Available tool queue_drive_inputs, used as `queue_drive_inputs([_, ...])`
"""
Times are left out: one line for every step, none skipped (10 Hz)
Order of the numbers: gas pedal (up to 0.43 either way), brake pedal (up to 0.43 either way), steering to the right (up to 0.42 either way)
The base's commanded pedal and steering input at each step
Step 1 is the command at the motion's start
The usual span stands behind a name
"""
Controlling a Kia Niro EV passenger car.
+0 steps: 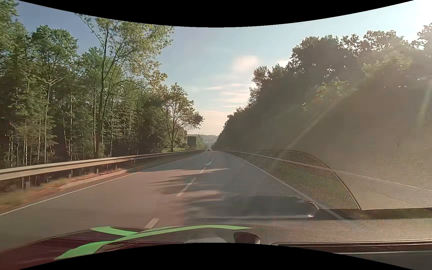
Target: Follow the waypoints while adhering to traffic rules and regulations
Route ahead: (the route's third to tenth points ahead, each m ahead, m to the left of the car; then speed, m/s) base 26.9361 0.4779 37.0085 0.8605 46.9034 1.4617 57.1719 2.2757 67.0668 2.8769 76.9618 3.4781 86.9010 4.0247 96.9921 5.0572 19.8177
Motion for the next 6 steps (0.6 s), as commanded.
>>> queue_drive_inputs([0.150,0.000,-0.004])
queue_drive_inputs([0.150,0.000,-0.005])
queue_drive_inputs([0.150,0.000,-0.006])
queue_drive_inputs([0.150,0.000,-0.007])
queue_drive_inputs([0.150,0.000,-0.007])
queue_drive_inputs([0.150,0.000,-0.007])
